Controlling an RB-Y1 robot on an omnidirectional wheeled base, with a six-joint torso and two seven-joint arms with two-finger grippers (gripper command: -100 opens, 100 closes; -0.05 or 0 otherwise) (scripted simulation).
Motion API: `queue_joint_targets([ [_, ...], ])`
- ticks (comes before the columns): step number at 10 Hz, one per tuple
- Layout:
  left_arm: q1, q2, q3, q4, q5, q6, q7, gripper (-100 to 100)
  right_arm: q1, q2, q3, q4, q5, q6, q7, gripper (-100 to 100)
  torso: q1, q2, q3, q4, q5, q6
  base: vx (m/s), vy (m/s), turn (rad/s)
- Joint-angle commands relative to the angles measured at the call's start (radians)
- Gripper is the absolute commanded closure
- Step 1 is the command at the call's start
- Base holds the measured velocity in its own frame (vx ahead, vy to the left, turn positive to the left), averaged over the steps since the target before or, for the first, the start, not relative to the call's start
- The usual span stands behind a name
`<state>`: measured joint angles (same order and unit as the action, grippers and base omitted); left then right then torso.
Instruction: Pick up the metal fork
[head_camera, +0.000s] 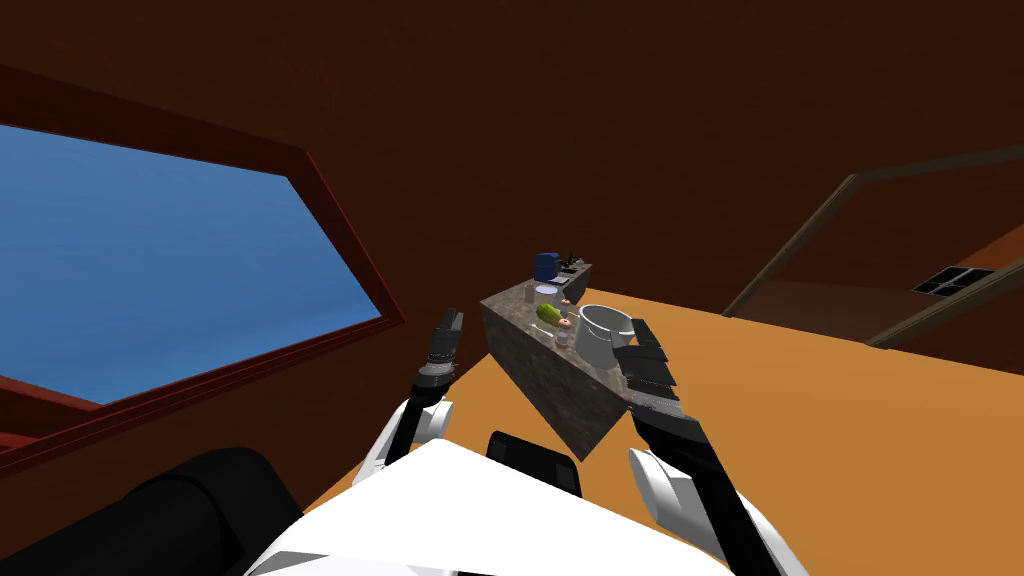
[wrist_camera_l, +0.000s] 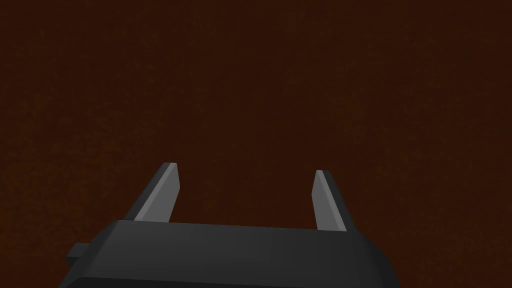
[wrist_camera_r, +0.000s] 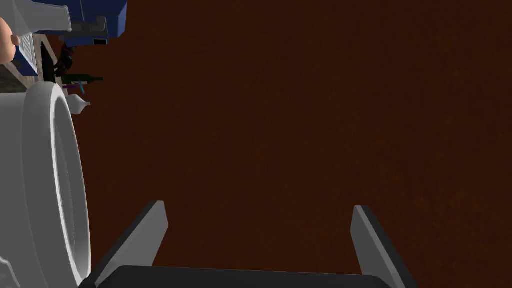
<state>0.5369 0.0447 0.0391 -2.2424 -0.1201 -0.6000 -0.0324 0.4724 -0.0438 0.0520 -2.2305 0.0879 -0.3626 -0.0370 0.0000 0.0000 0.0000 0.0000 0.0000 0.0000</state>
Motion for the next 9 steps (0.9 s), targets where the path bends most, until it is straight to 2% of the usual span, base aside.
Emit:
queue_joint_targets([
  [1, 0.0, 0.0, 0.0, 0.0, 0.0, 0.0, 0.0, 0, 0.008, -0.047, 0.0, 0.022, 0.014, -0.012, -0.004, -100, 0.0, 0.0, 0.0, 0.0, 0.0, 0.0, -0.048, 0.065, 0.057],
  [5, 0.0, 0.0, 0.0, 0.0, 0.0, 0.0, 0.0, 0, 0.038, -0.164, 0.006, 0.09, 0.06, -0.054, -0.016, -100, 0.01, 0.008, 0.005, 0.002, 0.002, 0.0, -0.122, 0.136, 0.059],
  [6, 0.0, 0.0, 0.0, 0.0, 0.0, 0.0, 0.0, 0, 0.038, -0.175, 0.006, 0.09, 0.06, -0.054, -0.016, -100, 0.01, 0.01, 0.006, 0.002, 0.002, 0.0, -0.102, 0.092, 0.013],
  [9, 0.0, 0.0, 0.0, 0.0, 0.0, 0.0, 0.0, 0, 0.068, -0.276, 0.017, 0.159, 0.107, -0.095, -0.027, -100, 0.007, 0.007, 0.004, 0.002, 0.002, 0.0, -0.094, 0.127, 0.089],
])
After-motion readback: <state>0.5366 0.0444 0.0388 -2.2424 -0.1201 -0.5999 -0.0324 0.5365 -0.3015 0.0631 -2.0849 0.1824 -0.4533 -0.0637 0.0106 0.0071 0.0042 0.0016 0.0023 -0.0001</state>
